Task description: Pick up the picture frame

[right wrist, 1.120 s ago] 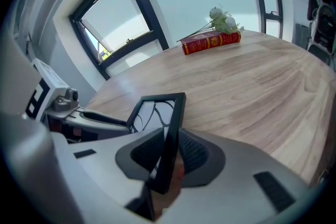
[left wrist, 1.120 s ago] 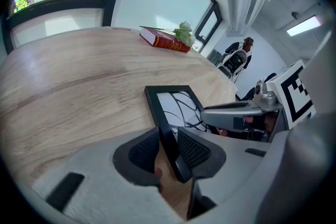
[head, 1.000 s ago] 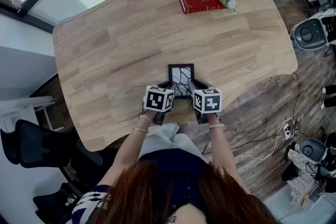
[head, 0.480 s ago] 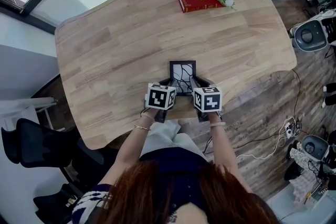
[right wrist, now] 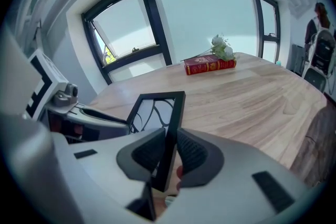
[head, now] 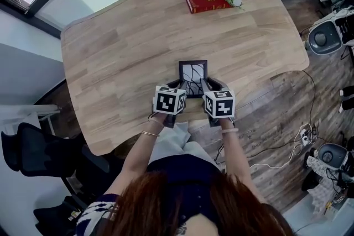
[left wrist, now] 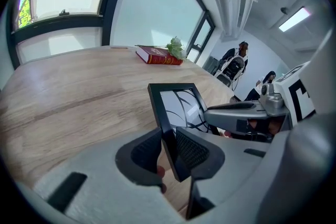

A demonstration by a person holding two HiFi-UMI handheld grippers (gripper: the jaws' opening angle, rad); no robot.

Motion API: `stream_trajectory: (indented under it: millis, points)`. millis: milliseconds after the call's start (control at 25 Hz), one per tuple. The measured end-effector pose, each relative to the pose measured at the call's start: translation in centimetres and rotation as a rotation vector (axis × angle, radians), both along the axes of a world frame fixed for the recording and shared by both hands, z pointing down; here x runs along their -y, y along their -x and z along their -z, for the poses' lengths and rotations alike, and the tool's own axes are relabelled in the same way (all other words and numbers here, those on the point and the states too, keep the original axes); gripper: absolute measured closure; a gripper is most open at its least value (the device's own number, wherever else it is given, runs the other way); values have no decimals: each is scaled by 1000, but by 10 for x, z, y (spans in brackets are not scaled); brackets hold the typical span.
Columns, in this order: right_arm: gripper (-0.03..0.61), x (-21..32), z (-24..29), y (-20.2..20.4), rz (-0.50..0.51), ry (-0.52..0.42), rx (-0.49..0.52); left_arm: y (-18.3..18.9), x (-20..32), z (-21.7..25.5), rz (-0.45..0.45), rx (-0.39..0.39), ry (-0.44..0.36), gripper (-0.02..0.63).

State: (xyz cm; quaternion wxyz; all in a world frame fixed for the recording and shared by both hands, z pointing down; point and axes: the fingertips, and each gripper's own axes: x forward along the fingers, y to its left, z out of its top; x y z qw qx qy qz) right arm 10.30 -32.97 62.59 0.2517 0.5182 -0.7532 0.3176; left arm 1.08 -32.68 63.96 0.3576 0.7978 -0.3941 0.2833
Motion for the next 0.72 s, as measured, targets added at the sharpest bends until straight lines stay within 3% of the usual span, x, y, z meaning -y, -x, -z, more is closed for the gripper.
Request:
stream_trajectory:
  millis: [720]
  points:
    - [505,-32,52,5,-2,-141,1,5,-29,52,-10,-3,-143,514]
